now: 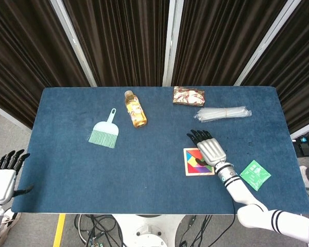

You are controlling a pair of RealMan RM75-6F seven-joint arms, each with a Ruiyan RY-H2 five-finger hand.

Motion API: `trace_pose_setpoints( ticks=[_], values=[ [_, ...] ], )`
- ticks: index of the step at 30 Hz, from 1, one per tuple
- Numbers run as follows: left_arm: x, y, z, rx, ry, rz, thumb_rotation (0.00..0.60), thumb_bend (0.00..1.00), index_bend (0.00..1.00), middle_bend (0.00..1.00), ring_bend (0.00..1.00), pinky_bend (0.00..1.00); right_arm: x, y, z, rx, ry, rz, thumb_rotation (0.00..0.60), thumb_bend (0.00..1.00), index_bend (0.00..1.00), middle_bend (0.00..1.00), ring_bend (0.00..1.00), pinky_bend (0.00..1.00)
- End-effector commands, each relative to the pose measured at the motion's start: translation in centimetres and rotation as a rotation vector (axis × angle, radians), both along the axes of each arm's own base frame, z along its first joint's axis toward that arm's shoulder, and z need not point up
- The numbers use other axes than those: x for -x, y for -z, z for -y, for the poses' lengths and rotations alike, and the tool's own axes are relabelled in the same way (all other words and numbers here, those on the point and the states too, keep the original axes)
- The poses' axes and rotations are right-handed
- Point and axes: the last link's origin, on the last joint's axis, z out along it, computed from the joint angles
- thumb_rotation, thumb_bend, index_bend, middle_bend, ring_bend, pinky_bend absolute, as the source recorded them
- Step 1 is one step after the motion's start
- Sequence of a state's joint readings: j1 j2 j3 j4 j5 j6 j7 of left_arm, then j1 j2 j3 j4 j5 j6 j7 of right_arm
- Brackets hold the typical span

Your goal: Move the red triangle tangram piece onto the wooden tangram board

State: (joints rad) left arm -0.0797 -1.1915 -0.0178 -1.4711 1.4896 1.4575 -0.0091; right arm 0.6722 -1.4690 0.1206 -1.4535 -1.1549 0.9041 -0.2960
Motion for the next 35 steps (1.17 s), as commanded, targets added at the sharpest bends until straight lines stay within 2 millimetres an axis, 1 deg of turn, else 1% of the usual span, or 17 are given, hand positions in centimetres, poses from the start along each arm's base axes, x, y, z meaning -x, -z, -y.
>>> trace_pose_setpoints(
  ticks=[1, 7, 9, 13, 15, 17, 18, 21, 22, 26, 29, 32, 35],
  values=[
    [0.0, 0.0, 0.0, 0.0, -0.001, 0.0, 0.6, 0.0, 0.15, 0.08, 0.02, 0.12, 0.0, -0.2, -0.1, 0.004, 0.0, 0.008, 0.6, 0.19, 0.02, 0.0, 0.0, 0.0],
    [0.0, 0.0, 0.0, 0.002, -0.001, -0.001, 0.6, 0.0, 0.15, 0.08, 0.02, 0.12, 0.1, -0.7, -0.7, -0.001, -0.005, 0.029, 0.6, 0.19, 0.02, 0.0, 0.0, 0.0],
    [-0.1, 0.1, 0.0, 0.002, 0.0, -0.002, 0.6, 0.0, 0.15, 0.08, 0.02, 0.12, 0.1, -1.1, -0.9, 0.009, -0.012, 0.041, 0.6, 0.19, 0.02, 0.0, 0.0, 0.0],
    [-0.1, 0.0, 0.0, 0.001, 0.003, -0.004, 0.6, 0.0, 0.15, 0.08, 0.02, 0.12, 0.3, -2.8, -1.4, 0.052, -0.024, 0.062, 0.6, 0.19, 0.01, 0.0, 0.0, 0.0],
    [-0.2, 0.0, 0.0, -0.002, 0.004, -0.005, 0.6, 0.0, 0.15, 0.08, 0.02, 0.12, 0.9, -4.0, -2.1, 0.082, -0.028, 0.061, 0.6, 0.19, 0.01, 0.0, 0.0, 0.0],
    [-0.3, -0.1, 0.0, -0.005, 0.006, -0.008, 0.6, 0.0, 0.15, 0.08, 0.02, 0.12, 1.8, -5.5, -3.2, 0.128, -0.039, 0.043, 0.6, 0.19, 0.01, 0.0, 0.0, 0.0],
    [-0.4, -0.1, 0.0, -0.007, 0.007, -0.009, 0.6, 0.0, 0.15, 0.08, 0.02, 0.12, 2.5, -6.4, -4.1, 0.162, -0.043, 0.027, 0.6, 0.19, 0.0, 0.0, 0.0, 0.0],
    [-0.5, -0.1, 0.0, -0.006, 0.008, -0.01, 0.6, 0.0, 0.15, 0.08, 0.02, 0.12, 4.4, -8.1, -6.6, 0.229, -0.02, 0.014, 0.6, 0.19, 0.0, 0.0, 0.0, 0.0],
    [-0.6, -0.1, 0.0, -0.005, 0.011, -0.011, 0.6, 0.0, 0.15, 0.08, 0.02, 0.12, 5.3, -8.7, -7.9, 0.255, 0.001, 0.019, 0.6, 0.19, 0.0, 0.0, 0.0, 0.0],
    [-1.0, -0.1, -0.2, -0.002, 0.023, -0.013, 0.6, 0.0, 0.15, 0.08, 0.02, 0.12, 8.0, -10.1, -11.5, 0.319, 0.068, 0.01, 0.6, 0.19, 0.0, 0.0, 0.0, 0.0],
    [-1.3, -0.1, -0.4, 0.001, 0.034, -0.021, 0.6, 0.0, 0.15, 0.08, 0.02, 0.12, 9.7, -10.9, -13.6, 0.355, 0.107, -0.017, 0.6, 0.19, 0.0, 0.0, 0.0, 0.0],
    [-1.6, -0.2, -0.5, -0.005, 0.042, -0.024, 0.6, 0.0, 0.15, 0.08, 0.02, 0.12, 10.8, -11.5, -15.1, 0.383, 0.144, -0.02, 0.6, 0.19, 0.0, 0.0, 0.0, 0.0],
    [-1.8, -0.2, -0.5, -0.003, 0.044, -0.029, 0.6, 0.0, 0.15, 0.08, 0.02, 0.12, 11.6, -11.9, -15.6, 0.406, 0.17, 0.001, 0.6, 0.19, 0.0, 0.0, 0.0, 0.0]
  ],
)
